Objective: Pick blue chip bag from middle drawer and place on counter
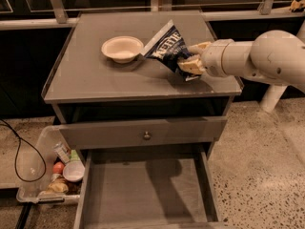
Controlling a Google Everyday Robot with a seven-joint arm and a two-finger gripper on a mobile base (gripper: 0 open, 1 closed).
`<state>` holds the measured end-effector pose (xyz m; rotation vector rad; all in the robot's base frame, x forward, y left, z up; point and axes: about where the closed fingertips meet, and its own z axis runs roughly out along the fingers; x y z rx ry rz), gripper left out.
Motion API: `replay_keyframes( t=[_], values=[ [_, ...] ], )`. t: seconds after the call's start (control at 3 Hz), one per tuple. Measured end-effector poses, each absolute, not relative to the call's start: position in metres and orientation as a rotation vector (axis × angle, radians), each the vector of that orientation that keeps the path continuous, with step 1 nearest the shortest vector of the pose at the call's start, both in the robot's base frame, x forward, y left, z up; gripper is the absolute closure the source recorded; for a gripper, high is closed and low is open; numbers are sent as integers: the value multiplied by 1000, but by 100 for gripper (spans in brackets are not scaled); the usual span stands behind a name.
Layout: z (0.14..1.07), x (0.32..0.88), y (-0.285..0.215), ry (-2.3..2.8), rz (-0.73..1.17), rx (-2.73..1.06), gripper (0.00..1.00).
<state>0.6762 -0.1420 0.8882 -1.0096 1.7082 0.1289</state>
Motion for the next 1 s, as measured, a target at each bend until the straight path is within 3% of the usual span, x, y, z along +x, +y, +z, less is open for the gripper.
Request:
replay_keyframes(
  t=[1.0],
  values=[
    [888,676,-142,1708,129,-1010,11]
  ],
)
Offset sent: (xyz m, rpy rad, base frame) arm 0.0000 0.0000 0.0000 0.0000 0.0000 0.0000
